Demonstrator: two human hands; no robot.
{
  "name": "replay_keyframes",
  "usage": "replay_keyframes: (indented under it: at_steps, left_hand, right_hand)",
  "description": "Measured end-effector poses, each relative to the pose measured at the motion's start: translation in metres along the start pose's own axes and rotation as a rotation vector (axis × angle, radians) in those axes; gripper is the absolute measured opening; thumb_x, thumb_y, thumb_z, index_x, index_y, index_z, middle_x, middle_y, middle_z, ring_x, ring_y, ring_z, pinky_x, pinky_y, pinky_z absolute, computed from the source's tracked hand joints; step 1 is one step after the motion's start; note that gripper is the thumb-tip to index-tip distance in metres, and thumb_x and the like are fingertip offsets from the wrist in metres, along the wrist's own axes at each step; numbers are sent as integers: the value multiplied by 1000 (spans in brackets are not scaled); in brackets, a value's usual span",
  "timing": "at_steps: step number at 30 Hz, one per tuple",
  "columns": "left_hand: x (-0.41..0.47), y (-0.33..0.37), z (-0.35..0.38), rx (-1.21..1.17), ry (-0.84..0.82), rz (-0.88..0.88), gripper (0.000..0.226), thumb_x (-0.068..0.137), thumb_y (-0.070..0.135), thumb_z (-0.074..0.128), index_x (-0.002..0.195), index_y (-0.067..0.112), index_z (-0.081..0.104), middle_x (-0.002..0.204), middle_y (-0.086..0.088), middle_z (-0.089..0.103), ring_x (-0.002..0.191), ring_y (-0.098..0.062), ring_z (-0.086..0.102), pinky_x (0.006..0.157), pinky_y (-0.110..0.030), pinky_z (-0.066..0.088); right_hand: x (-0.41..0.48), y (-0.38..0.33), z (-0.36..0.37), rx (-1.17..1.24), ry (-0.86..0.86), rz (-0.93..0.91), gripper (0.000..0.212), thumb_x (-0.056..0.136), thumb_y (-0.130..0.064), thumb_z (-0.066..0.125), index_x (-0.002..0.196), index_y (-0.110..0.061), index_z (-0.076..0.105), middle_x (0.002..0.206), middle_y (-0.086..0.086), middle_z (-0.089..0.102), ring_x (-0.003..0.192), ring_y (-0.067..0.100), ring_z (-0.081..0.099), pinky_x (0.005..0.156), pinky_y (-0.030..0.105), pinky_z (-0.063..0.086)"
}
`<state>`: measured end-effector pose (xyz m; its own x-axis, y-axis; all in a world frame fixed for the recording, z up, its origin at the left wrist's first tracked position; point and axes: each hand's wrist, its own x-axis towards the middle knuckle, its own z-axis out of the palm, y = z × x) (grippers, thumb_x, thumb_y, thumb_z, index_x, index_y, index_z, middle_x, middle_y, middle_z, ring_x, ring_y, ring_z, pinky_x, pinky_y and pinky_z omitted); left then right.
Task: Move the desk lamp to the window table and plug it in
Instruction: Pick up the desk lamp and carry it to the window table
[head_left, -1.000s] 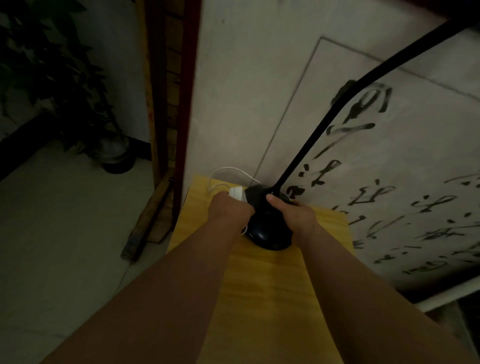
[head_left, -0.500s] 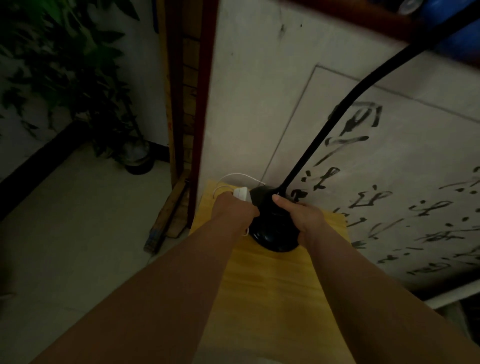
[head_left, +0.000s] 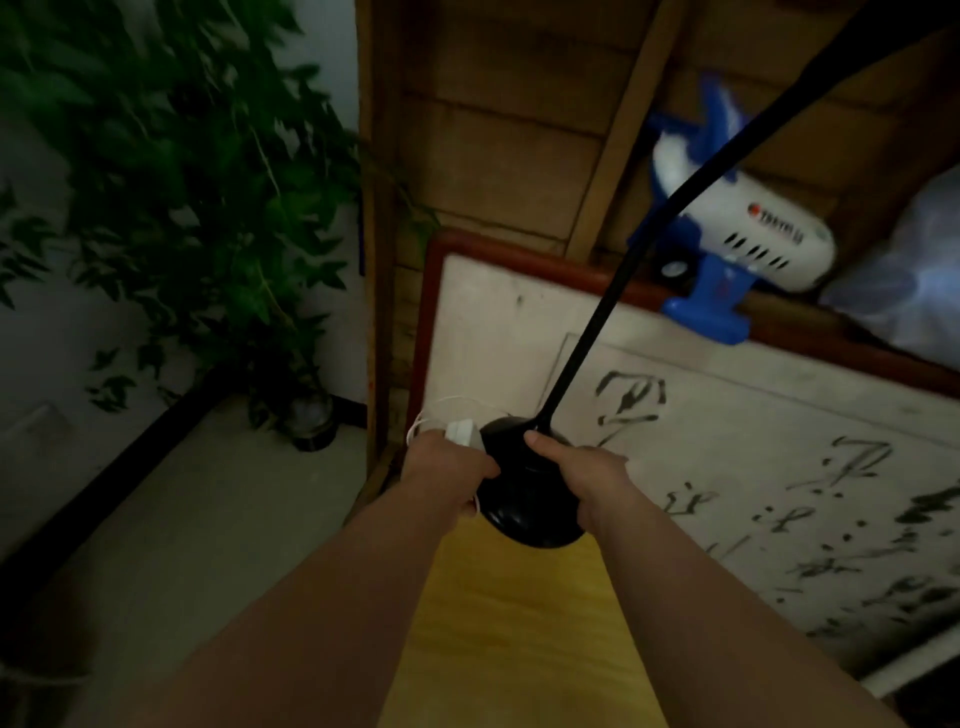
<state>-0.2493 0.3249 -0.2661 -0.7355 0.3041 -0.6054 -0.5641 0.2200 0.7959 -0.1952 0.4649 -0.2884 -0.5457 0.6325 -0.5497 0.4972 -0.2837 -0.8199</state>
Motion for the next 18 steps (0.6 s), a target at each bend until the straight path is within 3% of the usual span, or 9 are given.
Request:
replay_keyframes:
  at_steps: [4, 6, 11, 13, 18]
  left_hand:
    - [-34, 34, -5, -20, 13, 29, 61, 74, -2, 72, 130, 3, 48, 117, -19, 58, 99, -37, 60, 78, -47, 58]
    - [-53, 55, -11, -12, 38, 57, 63, 73, -1, 72, 130, 4, 47, 113, -18, 58, 96, -37, 60, 76, -48, 59]
    - [-100, 96, -29, 28, 99, 142, 60, 73, -2, 70, 128, 5, 46, 98, -12, 52, 94, -35, 56, 78, -46, 58]
    - [-117, 110, -41, 39, 129, 148, 60, 74, -2, 71, 128, 4, 46, 88, -9, 51, 89, -34, 55, 77, -45, 58]
    - [-157, 132, -68, 31, 214, 142, 66, 71, -2, 72, 131, 3, 46, 116, -23, 55, 100, -42, 58, 58, -42, 57]
  right_hand:
    - [-17, -33, 0, -34, 41, -12, 146, 3, -64, 86, 131, -1, 55, 127, 16, 63, 109, 35, 64, 96, 47, 53]
    - [-29, -53, 1, -31, 41, -5, 149, -4, -65, 84, 128, -2, 57, 126, 17, 63, 108, 35, 64, 95, 49, 54]
    - [-77, -98, 12, -54, 16, -47, 129, 6, -61, 83, 118, -1, 61, 114, 17, 66, 99, 35, 66, 90, 46, 57]
    - [-89, -109, 21, -77, 4, -36, 133, 0, -62, 83, 117, -2, 62, 111, 16, 67, 97, 35, 66, 88, 45, 58]
    - [-116, -127, 43, -123, -20, -9, 139, -7, -71, 79, 115, -8, 64, 107, 12, 67, 94, 35, 65, 86, 45, 58]
